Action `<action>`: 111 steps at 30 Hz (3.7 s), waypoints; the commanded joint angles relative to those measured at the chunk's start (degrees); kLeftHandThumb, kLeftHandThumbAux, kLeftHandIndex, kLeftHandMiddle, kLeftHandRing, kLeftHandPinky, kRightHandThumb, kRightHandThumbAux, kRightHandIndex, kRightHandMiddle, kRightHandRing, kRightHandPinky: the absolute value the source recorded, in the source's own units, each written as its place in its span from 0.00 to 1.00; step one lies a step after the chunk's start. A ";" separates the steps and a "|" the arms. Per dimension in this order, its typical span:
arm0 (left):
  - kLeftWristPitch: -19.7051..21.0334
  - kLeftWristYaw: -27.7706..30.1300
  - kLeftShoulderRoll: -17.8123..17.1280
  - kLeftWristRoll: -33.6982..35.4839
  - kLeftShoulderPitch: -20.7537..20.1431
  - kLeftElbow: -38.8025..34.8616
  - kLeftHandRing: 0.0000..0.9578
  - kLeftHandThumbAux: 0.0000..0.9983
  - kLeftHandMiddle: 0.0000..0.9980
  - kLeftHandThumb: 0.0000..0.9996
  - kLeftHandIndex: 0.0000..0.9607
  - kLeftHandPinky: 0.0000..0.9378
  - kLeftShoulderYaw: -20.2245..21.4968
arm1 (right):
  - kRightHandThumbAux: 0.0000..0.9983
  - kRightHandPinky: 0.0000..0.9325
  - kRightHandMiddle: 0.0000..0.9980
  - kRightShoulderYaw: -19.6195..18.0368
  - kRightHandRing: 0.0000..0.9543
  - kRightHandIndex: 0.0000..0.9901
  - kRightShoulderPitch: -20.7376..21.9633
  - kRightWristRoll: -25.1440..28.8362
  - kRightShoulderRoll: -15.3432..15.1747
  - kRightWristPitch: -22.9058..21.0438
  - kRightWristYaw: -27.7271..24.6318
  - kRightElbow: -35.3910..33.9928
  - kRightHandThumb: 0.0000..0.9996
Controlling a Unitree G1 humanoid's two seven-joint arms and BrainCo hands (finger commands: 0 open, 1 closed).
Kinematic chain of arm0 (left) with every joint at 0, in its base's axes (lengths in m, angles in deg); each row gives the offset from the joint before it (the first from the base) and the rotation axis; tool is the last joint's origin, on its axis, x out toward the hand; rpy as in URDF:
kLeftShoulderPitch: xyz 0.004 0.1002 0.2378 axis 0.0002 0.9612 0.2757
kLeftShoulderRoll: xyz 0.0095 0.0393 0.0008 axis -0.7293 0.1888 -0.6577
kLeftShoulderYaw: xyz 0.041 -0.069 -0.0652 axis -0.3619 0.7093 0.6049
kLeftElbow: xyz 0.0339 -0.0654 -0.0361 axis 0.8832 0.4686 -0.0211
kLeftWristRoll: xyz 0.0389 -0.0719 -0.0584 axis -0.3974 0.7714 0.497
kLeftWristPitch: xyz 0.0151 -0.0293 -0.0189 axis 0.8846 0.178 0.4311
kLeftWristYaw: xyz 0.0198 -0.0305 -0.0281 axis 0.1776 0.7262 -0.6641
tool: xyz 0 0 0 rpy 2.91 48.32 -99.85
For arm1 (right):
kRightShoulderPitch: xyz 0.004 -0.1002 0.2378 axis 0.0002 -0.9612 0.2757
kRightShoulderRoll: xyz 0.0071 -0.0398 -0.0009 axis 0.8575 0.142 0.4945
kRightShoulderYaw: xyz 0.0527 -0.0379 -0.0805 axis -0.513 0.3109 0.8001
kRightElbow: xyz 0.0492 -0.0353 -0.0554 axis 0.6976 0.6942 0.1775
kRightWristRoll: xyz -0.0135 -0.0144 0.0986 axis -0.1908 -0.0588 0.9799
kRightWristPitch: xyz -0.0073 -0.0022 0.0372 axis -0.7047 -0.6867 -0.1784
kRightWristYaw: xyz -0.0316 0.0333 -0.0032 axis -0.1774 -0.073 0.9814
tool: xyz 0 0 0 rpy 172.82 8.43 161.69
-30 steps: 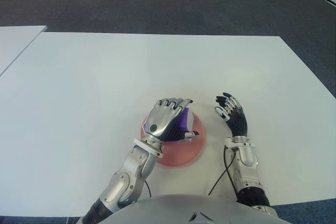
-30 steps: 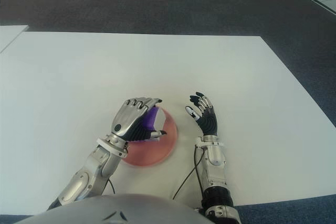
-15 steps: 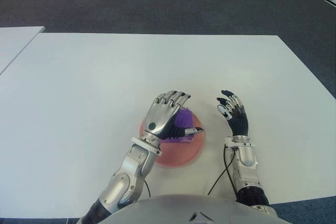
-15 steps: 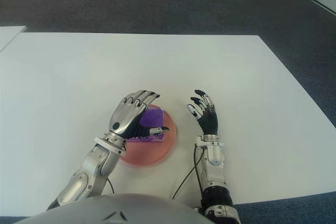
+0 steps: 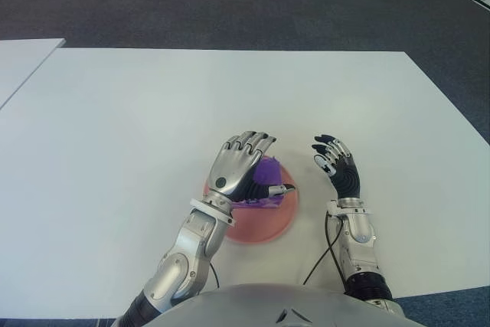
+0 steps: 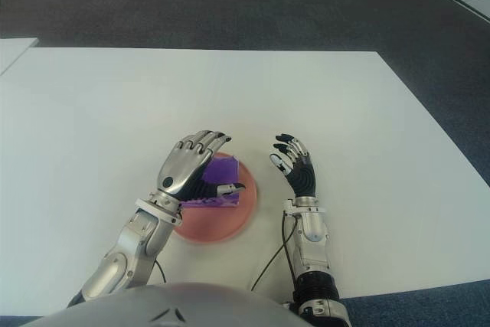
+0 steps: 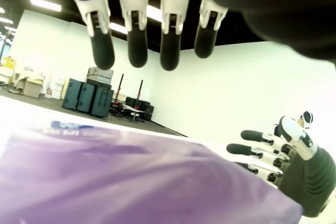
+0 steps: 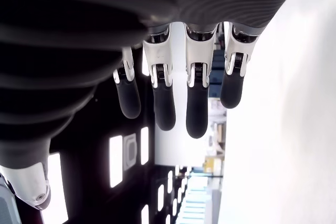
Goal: Put the tissue paper into the plate.
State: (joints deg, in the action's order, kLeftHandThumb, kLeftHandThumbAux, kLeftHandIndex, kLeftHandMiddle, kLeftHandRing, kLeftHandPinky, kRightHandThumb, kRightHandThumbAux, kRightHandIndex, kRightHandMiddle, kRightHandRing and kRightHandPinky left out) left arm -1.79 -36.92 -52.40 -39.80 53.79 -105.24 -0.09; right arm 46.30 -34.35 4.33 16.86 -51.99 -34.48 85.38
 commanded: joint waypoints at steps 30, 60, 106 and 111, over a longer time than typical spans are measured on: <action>-9.76 -8.76 19.30 56.27 19.46 2.32 0.29 0.63 0.29 0.31 0.27 0.30 26.52 | 0.64 0.27 0.34 1.80 0.34 0.19 -9.40 -1.51 5.01 -4.50 4.19 8.16 0.23; -28.65 -7.77 17.74 72.14 16.12 30.98 0.35 0.62 0.30 0.25 0.26 0.38 34.08 | 0.62 0.25 0.34 1.35 0.32 0.20 -10.42 0.79 4.76 -4.47 1.17 7.35 0.24; -25.53 -7.83 14.30 60.97 19.69 34.06 0.03 0.63 0.04 0.07 0.03 0.02 30.17 | 0.51 0.10 0.17 4.98 0.15 0.12 -19.93 0.17 7.76 -11.04 3.79 -6.01 0.18; -23.72 -6.91 13.44 60.90 20.84 31.41 0.00 0.63 0.01 0.07 0.00 0.00 29.96 | 0.51 0.05 0.13 5.87 0.10 0.10 -23.49 0.19 9.41 -13.77 5.18 -10.86 0.20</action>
State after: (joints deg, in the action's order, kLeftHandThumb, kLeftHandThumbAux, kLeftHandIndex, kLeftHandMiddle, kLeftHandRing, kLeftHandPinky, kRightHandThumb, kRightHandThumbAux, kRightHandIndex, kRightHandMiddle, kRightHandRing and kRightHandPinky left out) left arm -33.09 -45.89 -38.12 22.01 69.17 -76.75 30.84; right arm 50.73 -47.86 3.24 22.92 -57.58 -30.60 71.35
